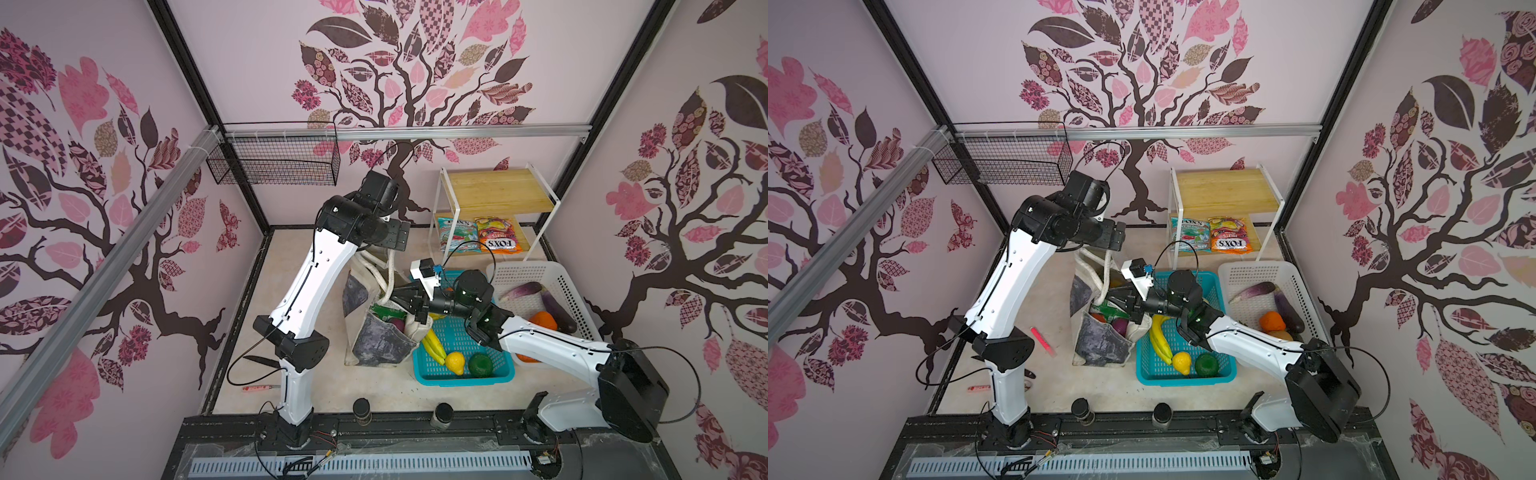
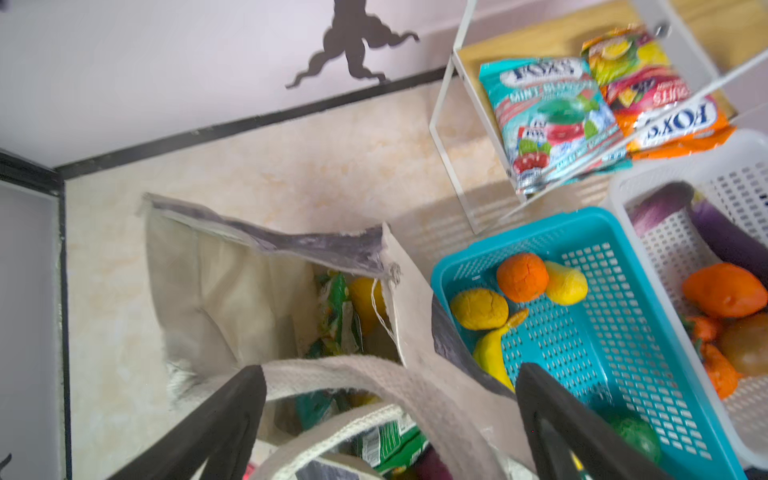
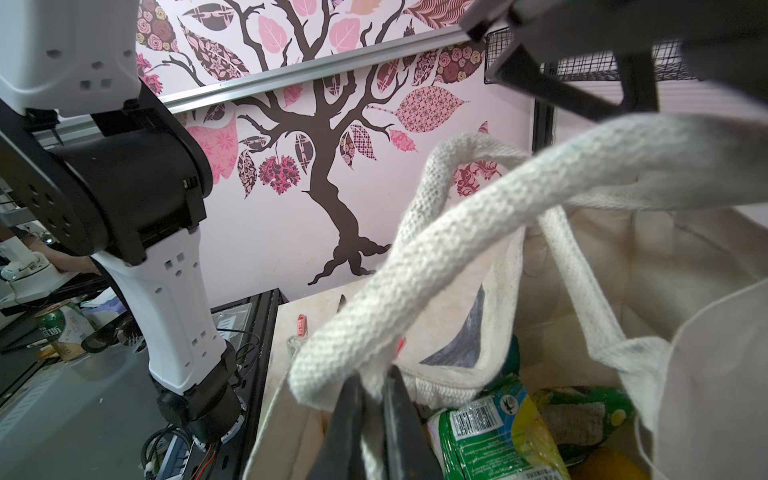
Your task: Place the food into the grocery bag and tie it
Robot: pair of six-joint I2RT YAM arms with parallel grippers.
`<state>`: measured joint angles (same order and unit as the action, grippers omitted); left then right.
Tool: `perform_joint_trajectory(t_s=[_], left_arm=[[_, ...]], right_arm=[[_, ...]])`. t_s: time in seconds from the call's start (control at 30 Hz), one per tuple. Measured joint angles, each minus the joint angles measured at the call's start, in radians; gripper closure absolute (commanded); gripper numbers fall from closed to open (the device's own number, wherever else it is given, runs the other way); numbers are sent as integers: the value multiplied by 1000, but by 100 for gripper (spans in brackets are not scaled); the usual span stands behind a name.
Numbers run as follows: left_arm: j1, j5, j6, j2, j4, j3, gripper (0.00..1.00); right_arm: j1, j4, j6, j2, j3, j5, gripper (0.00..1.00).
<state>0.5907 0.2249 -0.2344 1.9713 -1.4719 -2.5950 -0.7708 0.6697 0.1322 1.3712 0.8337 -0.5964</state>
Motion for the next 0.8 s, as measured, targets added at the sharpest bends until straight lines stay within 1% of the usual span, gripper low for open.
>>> perform_joint_trajectory(t_s=[0.1,0.2,0.27,0.4,0.53,0.57,0.6,0.63,0.67,0.73,0.77,0.8], left_arm=[[0,51,0,-8,-8,1,2],[0,76,0,-63,33,118,2],[0,78,-2,-107,66,188,2],[-1,78,-8,-187,138,204,2],[-23,59,-19,-325,233,260,2],[-37,45,-28,-357,248,275,3],[-57,28,-43,-390,266,301,8],[-84,4,-65,-435,288,351,11],[-113,-26,-84,-483,316,422,13],[-177,-105,-136,-606,395,634,15],[-208,-149,-169,-666,427,745,11],[-228,-183,-194,-709,449,829,6]], right_arm=[[0,-9,-1,5,12,0,100],[0,-14,-2,7,23,0,100],[0,-16,-2,9,26,0,100],[0,-22,-2,10,26,1,100],[0,-23,-2,10,26,1,100],[0,-23,-2,11,26,1,100],[0,-23,-2,11,26,1,100],[0,-23,-1,13,26,1,100],[0,-24,-1,13,26,1,100],[0,-26,-2,14,26,1,100],[0,-27,-1,14,26,1,100],[0,-28,-2,14,26,0,100]])
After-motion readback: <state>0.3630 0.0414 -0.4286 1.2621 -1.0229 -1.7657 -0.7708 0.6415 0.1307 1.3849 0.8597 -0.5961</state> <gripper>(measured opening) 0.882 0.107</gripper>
